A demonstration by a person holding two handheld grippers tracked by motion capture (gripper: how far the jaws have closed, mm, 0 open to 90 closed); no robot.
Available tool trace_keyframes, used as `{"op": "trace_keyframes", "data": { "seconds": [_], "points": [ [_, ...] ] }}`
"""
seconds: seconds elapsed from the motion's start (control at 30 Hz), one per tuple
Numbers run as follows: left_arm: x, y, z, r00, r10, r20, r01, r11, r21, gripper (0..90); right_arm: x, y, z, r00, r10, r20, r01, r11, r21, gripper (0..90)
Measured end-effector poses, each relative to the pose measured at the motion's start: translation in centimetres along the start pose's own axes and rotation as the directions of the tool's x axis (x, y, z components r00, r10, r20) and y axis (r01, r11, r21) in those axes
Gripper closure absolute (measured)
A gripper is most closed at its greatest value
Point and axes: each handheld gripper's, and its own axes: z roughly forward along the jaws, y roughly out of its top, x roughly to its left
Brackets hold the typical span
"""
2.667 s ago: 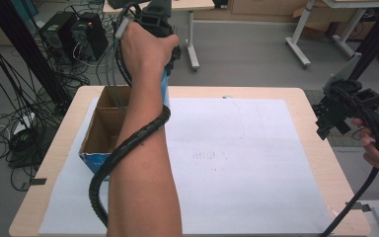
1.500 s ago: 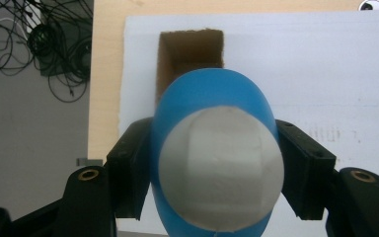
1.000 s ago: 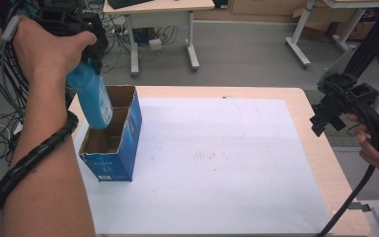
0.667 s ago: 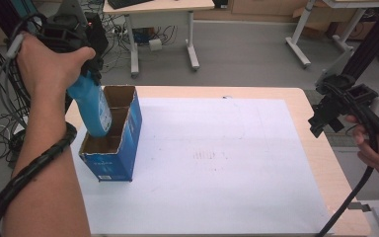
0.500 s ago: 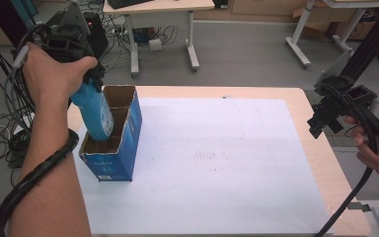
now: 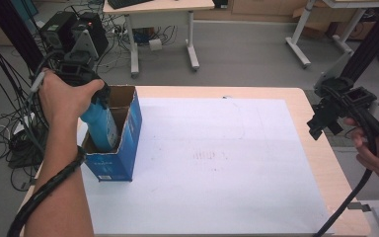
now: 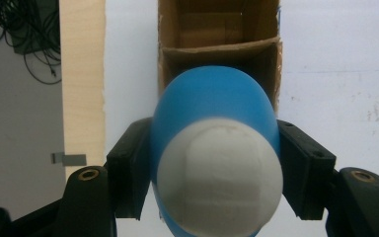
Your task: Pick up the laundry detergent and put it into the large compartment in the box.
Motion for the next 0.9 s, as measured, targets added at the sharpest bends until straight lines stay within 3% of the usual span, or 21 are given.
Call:
{"op": "trace_keyframes", "data": {
  "seconds": [0.9],
  "points": [
    [-0.5,-1.4,6.0,1.0,0.007,-0.005,-0.007,0.9997,0.022,38.2,0.2,-0.2,0.5,1.0,0.003,0.002,-0.003,1.0,0.014,3.4]
  ]
}}
